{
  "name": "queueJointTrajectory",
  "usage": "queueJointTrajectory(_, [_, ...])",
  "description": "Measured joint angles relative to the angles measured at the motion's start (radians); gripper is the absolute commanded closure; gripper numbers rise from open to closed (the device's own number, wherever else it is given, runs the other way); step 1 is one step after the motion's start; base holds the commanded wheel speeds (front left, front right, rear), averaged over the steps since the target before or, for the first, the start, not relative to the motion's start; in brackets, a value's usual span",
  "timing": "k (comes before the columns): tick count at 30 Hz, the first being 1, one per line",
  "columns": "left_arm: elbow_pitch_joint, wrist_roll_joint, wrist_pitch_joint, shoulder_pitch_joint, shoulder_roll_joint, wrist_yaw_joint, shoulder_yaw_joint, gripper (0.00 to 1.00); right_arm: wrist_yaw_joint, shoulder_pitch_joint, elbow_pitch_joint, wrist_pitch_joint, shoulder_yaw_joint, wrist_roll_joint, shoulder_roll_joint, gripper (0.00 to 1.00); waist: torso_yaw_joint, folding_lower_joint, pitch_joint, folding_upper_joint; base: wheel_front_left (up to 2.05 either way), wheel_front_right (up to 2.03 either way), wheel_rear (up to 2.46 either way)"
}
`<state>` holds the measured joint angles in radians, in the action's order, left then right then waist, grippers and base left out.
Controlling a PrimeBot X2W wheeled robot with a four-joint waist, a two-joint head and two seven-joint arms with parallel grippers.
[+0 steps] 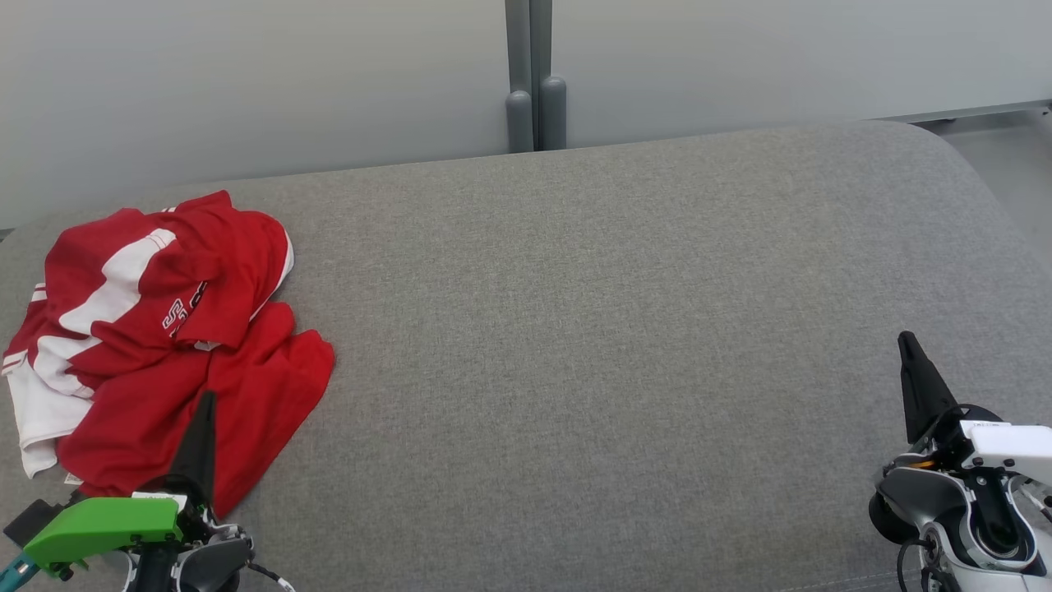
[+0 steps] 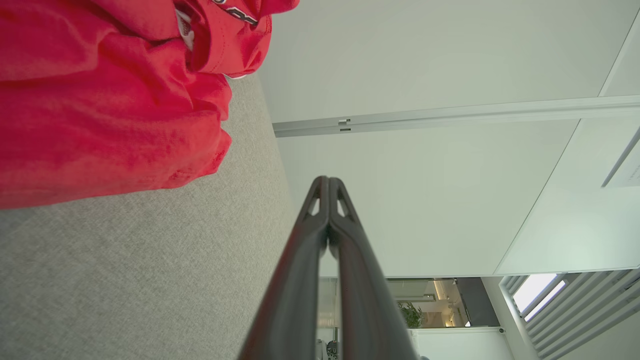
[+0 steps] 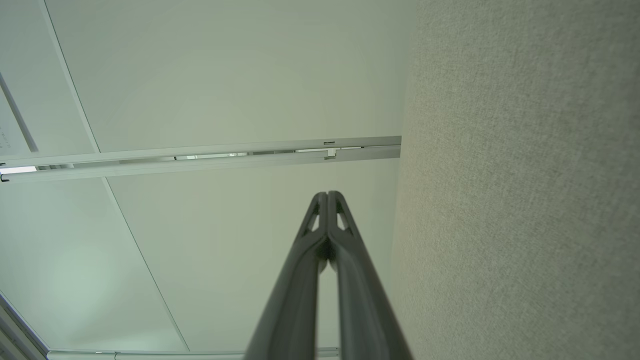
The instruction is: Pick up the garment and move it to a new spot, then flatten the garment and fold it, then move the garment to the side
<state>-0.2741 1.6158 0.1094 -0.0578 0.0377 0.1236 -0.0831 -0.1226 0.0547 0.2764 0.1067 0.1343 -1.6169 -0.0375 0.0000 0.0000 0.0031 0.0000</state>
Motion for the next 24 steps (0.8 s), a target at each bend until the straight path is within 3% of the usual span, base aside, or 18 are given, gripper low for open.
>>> queueJointTrajectory(12, [0.000,0.000,0.000,0.000,0.000,0.000,0.000,1.00,0.000,0.000,0.000,0.000,0.000,0.000,0.000,1.00,0.000,0.0000,0.000,0.0000,0.00,0.00,0.00])
queueJointTrajectory(13, [-0.003,0.000,0.000,0.001,0.000,0.000,0.000,0.00,0.000,-0.001,0.003,0.000,0.000,0.000,0.001,0.00,0.000,0.0000,0.000,0.0000,0.00,0.00,0.00])
queueJointTrajectory(24, [-0.037,0.000,-0.010,0.038,-0.015,-0.001,0.023,0.00,0.001,-0.043,0.029,-0.010,-0.006,0.008,0.018,0.00,0.001,0.0000,0.000,0.0000,0.00,0.00,0.00])
